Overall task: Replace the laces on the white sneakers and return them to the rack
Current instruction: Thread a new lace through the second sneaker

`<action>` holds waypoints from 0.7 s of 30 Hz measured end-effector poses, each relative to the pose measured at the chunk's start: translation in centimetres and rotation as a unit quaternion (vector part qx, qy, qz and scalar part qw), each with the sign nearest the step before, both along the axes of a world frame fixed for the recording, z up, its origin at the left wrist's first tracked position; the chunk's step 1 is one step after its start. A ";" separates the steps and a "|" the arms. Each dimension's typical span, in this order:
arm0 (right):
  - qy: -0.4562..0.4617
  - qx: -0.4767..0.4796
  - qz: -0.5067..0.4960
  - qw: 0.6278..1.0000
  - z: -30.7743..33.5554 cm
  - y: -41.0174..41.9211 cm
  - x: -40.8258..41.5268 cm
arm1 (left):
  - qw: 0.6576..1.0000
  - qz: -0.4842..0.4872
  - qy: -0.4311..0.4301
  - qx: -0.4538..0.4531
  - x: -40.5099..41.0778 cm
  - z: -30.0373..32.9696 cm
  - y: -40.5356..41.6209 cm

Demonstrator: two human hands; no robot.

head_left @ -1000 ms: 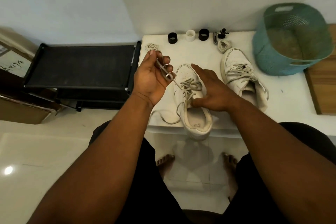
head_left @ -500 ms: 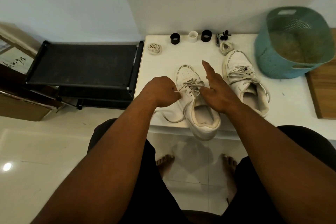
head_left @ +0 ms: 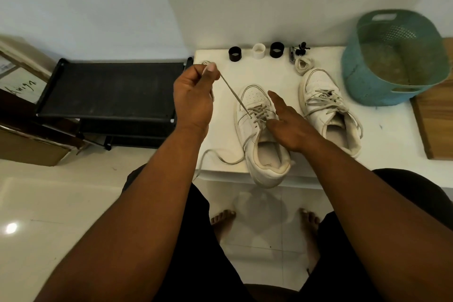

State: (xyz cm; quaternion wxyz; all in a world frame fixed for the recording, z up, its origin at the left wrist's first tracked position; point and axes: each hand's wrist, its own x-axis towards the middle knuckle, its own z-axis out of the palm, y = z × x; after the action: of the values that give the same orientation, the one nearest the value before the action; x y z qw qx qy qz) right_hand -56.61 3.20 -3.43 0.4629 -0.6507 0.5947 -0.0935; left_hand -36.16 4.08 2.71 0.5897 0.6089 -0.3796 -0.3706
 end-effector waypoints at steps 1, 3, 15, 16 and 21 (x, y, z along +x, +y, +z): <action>0.000 0.003 0.000 1.000 0.0 0.0 0.1 | 0.999 -0.009 -0.042 0.002 0.0 -0.1 -0.1; -0.001 0.010 -0.003 1.000 0.2 0.0 0.3 | 0.993 -0.018 -0.118 0.004 0.2 -0.4 -0.1; -0.078 0.089 -0.020 0.993 1.5 -0.6 -0.7 | 0.989 0.138 -0.047 -0.024 1.9 -0.7 -0.4; -0.085 0.085 -0.024 0.992 1.5 -0.7 -0.8 | 0.988 0.138 -0.065 -0.017 2.1 -0.5 -0.2; -0.199 -0.085 -0.166 0.962 1.9 -1.4 -0.2 | 0.990 -0.004 -0.107 0.087 1.3 0.4 0.5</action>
State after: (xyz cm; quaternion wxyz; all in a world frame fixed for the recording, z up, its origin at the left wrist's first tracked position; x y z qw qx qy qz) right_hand -56.81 1.82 -1.50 0.4929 -0.5483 0.5801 -0.3462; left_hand -34.82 4.59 3.16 0.4889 0.6923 -0.4092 -0.3379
